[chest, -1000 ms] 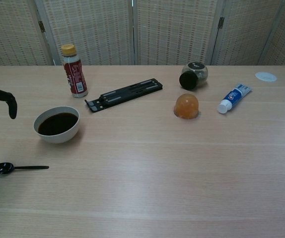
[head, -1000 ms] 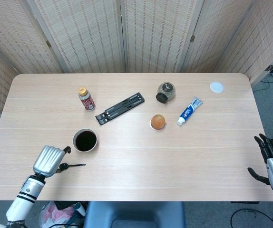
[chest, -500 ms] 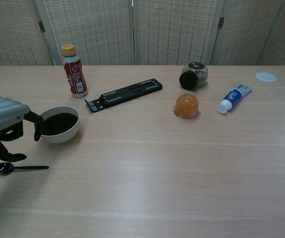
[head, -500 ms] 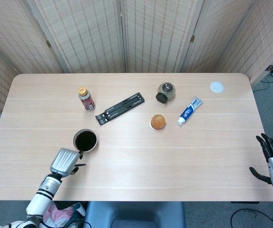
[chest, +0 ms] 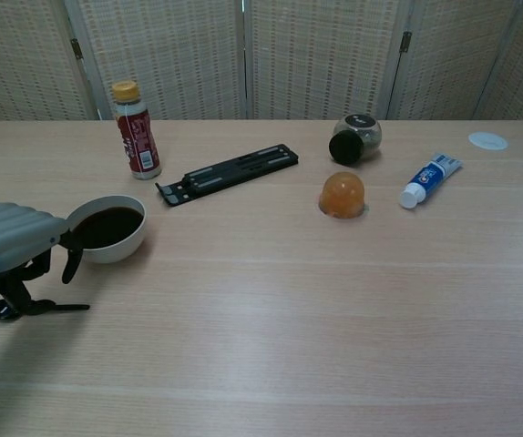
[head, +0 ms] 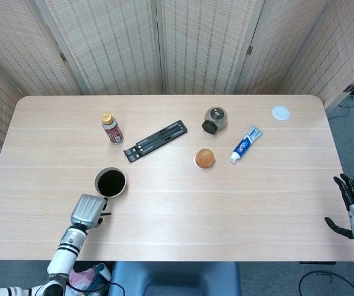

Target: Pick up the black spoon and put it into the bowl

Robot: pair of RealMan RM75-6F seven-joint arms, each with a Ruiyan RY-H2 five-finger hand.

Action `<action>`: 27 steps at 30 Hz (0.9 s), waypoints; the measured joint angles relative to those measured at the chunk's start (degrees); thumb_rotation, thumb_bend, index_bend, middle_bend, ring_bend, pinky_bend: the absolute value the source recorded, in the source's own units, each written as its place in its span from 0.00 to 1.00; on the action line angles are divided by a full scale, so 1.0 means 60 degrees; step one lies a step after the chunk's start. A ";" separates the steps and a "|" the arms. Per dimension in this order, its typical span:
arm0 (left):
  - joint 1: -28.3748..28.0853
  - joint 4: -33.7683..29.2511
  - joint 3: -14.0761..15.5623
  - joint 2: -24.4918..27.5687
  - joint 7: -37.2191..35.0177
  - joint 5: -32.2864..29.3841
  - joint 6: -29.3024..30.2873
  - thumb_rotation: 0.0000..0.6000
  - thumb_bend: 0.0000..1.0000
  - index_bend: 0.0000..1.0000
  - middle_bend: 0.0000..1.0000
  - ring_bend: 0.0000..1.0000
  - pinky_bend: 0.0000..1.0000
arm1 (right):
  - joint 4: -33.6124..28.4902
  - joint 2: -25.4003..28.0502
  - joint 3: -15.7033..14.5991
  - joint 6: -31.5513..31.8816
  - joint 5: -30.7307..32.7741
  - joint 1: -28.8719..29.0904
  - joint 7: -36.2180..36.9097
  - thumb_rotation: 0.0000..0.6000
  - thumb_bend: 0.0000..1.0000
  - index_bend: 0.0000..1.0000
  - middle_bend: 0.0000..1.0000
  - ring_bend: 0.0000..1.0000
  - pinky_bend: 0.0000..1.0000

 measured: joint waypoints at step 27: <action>-0.0600 0.0680 0.0384 -0.0510 0.0250 -0.1286 0.0197 1.00 0.34 0.47 1.00 0.96 1.00 | -0.0129 0.0079 0.0009 -0.0094 0.0118 -0.0009 -0.0100 1.00 0.11 0.00 0.07 0.12 0.11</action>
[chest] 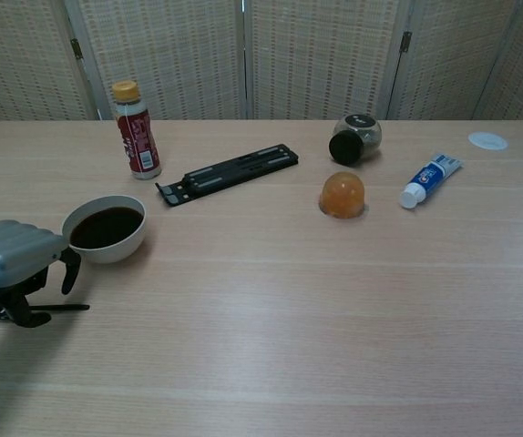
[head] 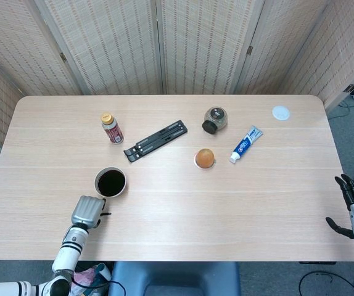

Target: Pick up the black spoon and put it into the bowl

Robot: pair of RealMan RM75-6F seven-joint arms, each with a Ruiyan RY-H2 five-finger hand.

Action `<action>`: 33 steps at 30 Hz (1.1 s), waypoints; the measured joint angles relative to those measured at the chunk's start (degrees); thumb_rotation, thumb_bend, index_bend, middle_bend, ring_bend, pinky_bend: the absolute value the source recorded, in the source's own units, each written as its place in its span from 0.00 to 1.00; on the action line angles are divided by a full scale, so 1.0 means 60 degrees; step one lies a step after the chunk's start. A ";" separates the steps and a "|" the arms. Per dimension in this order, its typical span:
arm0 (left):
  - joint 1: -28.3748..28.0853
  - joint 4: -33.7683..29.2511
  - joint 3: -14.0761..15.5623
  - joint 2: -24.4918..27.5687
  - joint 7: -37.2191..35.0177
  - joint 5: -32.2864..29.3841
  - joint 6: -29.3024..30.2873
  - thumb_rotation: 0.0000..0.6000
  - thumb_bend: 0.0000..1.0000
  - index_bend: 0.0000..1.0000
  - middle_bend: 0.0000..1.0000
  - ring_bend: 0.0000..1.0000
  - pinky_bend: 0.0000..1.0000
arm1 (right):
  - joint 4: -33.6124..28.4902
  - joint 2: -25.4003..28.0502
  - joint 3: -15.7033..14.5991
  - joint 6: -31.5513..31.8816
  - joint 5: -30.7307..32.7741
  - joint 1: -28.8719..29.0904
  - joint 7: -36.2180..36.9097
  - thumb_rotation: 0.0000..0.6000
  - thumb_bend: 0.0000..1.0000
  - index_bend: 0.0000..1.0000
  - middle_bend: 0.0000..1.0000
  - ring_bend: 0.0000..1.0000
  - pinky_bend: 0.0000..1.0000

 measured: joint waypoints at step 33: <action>-0.0298 0.0206 0.0319 -0.0204 -0.0272 -0.0350 0.0006 1.00 0.36 0.50 1.00 0.96 1.00 | -0.0101 0.0059 -0.0013 -0.0060 0.0093 -0.0041 -0.0142 1.00 0.12 0.00 0.07 0.12 0.12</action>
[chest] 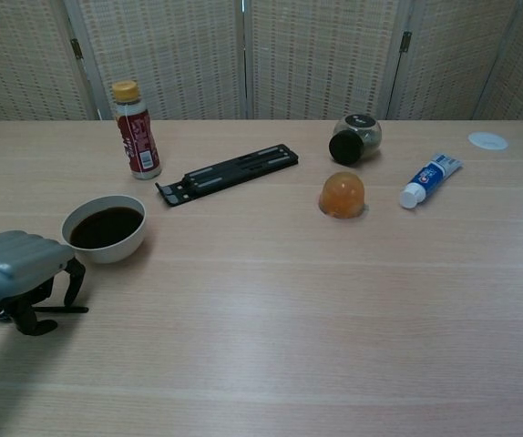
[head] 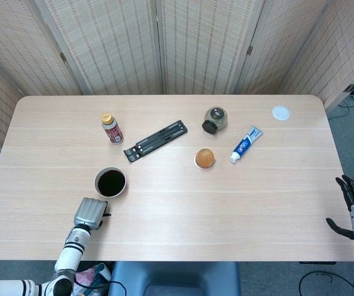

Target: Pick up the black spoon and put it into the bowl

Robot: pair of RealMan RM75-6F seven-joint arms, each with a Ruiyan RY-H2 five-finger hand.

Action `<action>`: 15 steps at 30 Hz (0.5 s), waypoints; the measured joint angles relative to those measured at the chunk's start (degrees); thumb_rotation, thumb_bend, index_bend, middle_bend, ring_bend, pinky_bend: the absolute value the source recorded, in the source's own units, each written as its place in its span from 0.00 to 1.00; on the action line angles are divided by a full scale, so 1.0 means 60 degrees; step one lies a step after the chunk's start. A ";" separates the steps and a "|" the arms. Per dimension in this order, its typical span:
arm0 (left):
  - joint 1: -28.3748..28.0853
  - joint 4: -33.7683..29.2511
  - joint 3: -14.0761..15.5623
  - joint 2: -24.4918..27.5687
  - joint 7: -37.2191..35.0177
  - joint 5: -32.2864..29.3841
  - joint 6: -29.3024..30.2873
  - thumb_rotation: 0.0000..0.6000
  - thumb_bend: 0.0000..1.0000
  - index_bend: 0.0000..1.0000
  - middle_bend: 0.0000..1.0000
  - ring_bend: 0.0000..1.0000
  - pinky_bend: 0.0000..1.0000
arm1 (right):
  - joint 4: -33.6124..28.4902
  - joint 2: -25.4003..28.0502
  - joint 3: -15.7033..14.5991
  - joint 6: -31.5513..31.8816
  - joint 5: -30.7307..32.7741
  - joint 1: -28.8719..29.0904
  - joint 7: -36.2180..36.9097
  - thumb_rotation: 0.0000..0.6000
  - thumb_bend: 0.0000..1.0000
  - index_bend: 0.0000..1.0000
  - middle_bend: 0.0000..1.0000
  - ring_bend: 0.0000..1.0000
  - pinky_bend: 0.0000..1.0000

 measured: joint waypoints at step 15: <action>0.0074 -0.0592 0.0212 0.0238 -0.0369 0.0432 0.0131 1.00 0.36 0.53 1.00 0.96 1.00 | 0.0081 -0.0032 -0.0019 0.0061 -0.0013 -0.0061 0.0075 1.00 0.13 0.00 0.07 0.12 0.12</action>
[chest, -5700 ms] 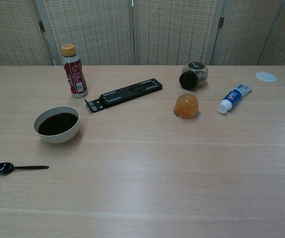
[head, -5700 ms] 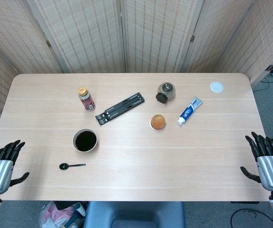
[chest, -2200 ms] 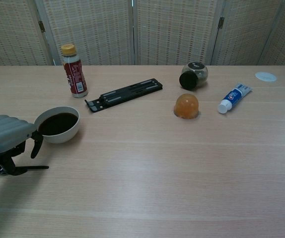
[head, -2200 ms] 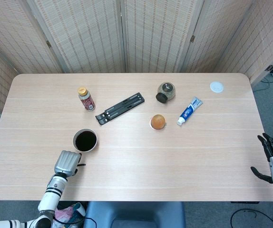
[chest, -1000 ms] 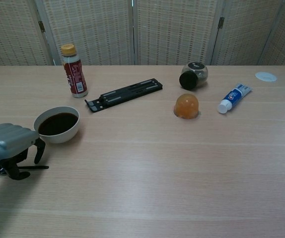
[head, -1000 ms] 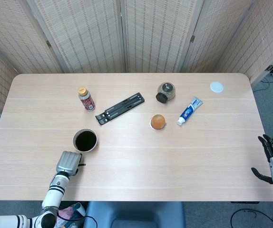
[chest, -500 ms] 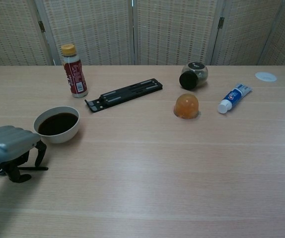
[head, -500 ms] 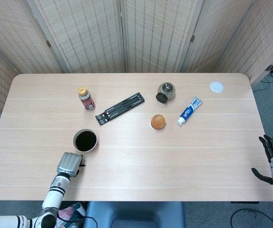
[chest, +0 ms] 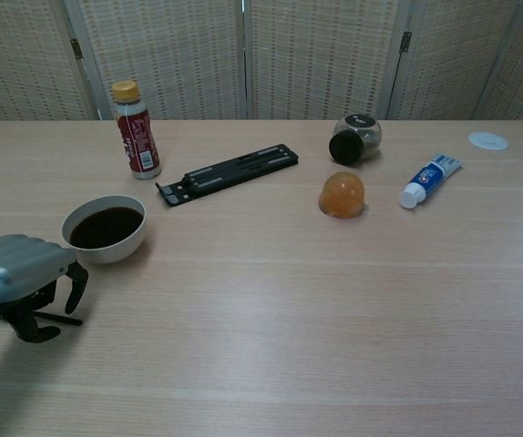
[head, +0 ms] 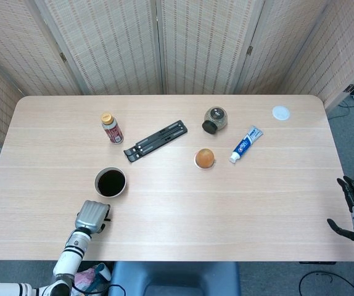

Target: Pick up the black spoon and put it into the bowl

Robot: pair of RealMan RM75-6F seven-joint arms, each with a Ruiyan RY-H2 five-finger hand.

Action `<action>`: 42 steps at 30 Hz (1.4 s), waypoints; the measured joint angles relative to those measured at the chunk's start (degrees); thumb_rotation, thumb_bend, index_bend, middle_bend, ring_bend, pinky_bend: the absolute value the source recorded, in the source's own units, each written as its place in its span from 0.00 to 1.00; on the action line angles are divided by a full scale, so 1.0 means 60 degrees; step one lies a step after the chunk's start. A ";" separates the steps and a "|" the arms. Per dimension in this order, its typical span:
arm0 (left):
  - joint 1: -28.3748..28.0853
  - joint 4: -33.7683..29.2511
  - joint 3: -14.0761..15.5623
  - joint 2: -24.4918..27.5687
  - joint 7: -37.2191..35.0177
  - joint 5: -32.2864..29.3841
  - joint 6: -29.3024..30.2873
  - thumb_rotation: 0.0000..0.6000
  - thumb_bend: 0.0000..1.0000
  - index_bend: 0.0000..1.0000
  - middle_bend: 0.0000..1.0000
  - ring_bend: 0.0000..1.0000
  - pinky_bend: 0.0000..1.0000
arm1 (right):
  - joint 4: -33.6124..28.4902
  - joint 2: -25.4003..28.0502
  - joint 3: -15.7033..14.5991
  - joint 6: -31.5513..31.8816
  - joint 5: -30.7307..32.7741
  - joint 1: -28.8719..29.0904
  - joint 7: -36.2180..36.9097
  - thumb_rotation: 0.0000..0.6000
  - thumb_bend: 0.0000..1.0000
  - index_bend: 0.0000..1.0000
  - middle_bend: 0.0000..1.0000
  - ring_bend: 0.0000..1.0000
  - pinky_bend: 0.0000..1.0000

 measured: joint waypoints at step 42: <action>0.0125 0.0889 0.0194 -0.0526 0.0751 0.0436 0.0208 1.00 0.40 0.55 1.00 0.96 1.00 | 0.0097 -0.0010 -0.0036 0.0188 -0.0042 -0.0196 0.0157 1.00 0.13 0.00 0.07 0.12 0.12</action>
